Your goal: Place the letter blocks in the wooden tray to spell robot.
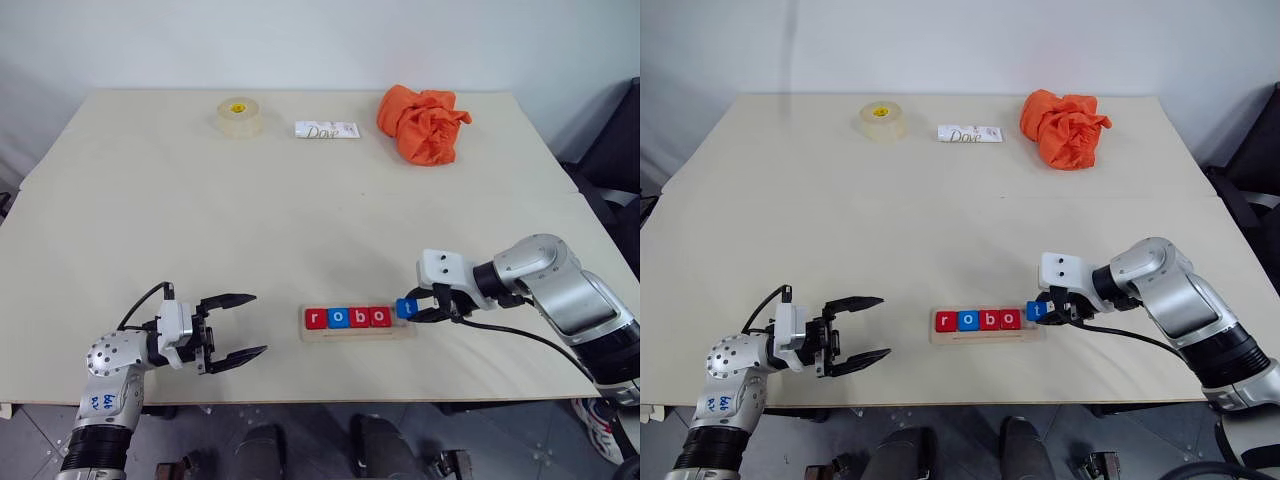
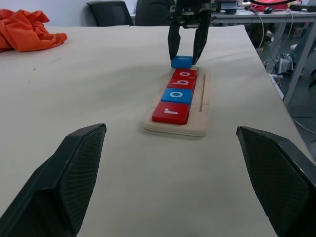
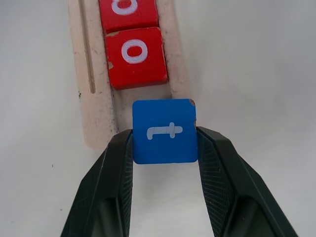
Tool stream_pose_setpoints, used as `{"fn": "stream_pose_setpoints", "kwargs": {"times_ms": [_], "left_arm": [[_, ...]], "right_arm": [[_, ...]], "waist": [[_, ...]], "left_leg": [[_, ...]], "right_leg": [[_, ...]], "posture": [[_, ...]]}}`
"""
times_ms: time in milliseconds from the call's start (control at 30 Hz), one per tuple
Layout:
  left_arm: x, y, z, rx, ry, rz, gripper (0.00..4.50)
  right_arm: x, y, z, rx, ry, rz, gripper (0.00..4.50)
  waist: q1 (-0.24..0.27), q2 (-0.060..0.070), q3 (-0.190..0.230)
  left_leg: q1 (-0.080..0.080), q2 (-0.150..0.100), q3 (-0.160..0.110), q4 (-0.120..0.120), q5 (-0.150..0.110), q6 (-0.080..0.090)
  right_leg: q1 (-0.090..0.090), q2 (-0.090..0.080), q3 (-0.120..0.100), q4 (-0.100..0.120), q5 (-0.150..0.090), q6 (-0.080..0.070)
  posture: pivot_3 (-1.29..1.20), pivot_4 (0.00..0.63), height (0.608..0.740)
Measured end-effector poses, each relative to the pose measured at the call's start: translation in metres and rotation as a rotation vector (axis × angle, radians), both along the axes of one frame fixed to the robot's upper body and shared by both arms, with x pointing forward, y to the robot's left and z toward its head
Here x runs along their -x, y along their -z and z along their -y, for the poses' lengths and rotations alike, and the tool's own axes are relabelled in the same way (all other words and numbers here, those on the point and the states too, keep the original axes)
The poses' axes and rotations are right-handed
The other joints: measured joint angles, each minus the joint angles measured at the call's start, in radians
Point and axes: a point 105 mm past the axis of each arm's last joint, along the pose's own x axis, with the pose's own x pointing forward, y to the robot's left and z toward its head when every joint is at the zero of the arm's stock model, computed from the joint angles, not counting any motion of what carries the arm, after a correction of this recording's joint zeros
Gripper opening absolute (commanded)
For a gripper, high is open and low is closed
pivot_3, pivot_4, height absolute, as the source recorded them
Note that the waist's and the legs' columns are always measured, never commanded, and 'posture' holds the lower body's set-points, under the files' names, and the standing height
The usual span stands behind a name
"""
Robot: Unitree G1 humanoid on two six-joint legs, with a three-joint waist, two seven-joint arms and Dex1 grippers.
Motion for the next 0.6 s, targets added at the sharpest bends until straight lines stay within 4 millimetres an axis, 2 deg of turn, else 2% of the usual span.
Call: {"fn": "stream_pose_setpoints", "kwargs": {"times_ms": [233,600], "left_arm": [[0.0,0.0,-0.001,0.004,-0.015,-0.002,4.5],[-0.001,0.0,0.0,0.006,-0.018,0.001,4.5]], "right_arm": [[0.006,0.006,-0.009,0.002,-0.049,-0.039,1.45],[0.005,0.007,-0.016,0.004,-0.061,-0.025,1.45]], "waist": [[0.0,0.0,0.0],[0.0,0.0,0.0]], "left_leg": [[0.0,0.0,0.0,0.0,0.0,0.0],[0.0,0.0,0.0,0.0,0.0,0.0]], "right_leg": [[0.0,0.0,0.0,0.0,0.0,0.0],[0.0,0.0,0.0,0.0,0.0,0.0]], "posture": [[0.0,0.15,0.74],[0.0,0.15,0.74]]}}
